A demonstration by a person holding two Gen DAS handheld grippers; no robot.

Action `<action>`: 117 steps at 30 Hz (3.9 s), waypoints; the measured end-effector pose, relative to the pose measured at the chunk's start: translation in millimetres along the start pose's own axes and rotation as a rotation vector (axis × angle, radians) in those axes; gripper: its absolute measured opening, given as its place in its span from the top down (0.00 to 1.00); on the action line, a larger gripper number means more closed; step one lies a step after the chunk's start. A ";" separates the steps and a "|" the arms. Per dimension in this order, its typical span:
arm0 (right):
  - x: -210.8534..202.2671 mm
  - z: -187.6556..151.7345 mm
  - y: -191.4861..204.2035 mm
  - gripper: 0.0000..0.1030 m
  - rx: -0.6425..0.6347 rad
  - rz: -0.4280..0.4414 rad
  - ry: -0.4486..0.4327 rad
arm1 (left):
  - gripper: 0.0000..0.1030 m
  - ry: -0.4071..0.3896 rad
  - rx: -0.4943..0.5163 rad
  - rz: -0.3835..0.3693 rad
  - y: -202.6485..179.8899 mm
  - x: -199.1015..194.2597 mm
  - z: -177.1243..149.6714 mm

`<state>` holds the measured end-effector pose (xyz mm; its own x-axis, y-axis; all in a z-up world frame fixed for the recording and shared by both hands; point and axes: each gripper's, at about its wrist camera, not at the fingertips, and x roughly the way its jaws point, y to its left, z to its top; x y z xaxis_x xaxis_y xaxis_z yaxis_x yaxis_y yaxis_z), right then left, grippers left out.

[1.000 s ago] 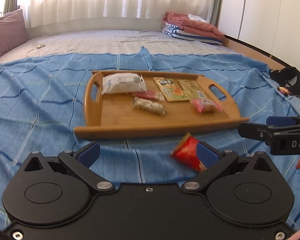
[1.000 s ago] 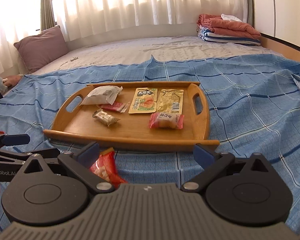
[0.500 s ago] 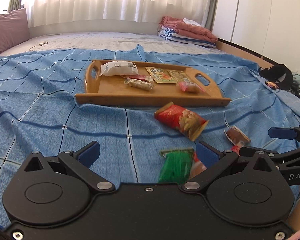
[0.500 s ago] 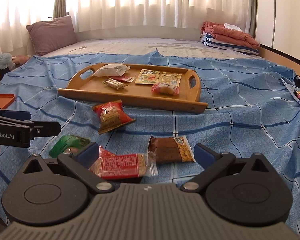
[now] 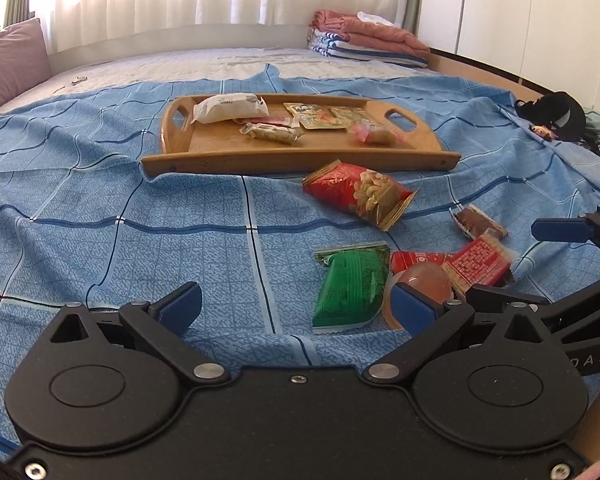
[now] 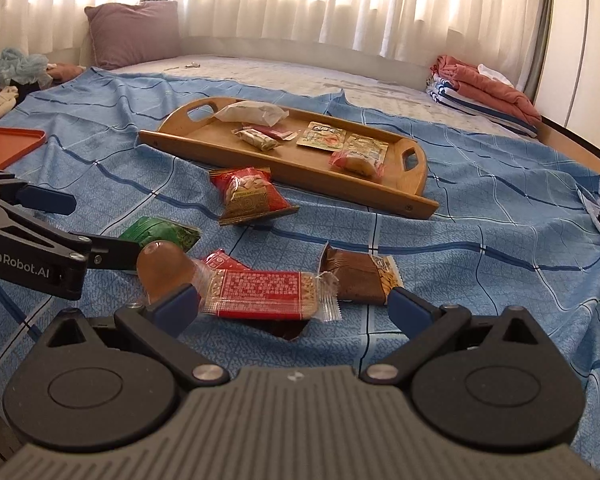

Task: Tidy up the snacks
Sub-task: 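Close the left gripper on the green pack while the right reaches the red biscuit pack, then grasp the red biscuit pack with the right gripper while the left lifts the green pack, then carry the green pack and red biscuit pack over the wooden tray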

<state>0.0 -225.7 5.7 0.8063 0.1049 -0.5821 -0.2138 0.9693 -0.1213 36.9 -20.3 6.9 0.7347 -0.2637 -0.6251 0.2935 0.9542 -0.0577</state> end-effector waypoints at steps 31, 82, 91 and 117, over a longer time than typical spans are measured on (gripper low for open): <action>0.4 -16.6 -6.6 0.00 0.130 -0.004 -0.028 | 0.29 0.043 0.017 -0.076 -21.5 30.9 5.9; -25.0 -17.4 6.9 0.23 0.351 -0.188 0.037 | 0.65 -0.084 0.035 0.070 6.1 0.1 27.3; -18.3 -14.7 40.5 0.13 0.293 -0.262 0.043 | 0.65 -0.073 0.011 0.090 12.9 1.8 24.8; -30.4 3.7 19.8 0.35 0.307 -0.245 -0.016 | 0.65 -0.075 -0.036 0.106 30.7 4.4 50.0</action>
<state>-26.6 -208.8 24.0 0.8220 -0.1372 -0.5527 0.1594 0.9872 -0.0079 79.7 0.7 41.3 0.8041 -0.1700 -0.5696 0.1911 0.9813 -0.0231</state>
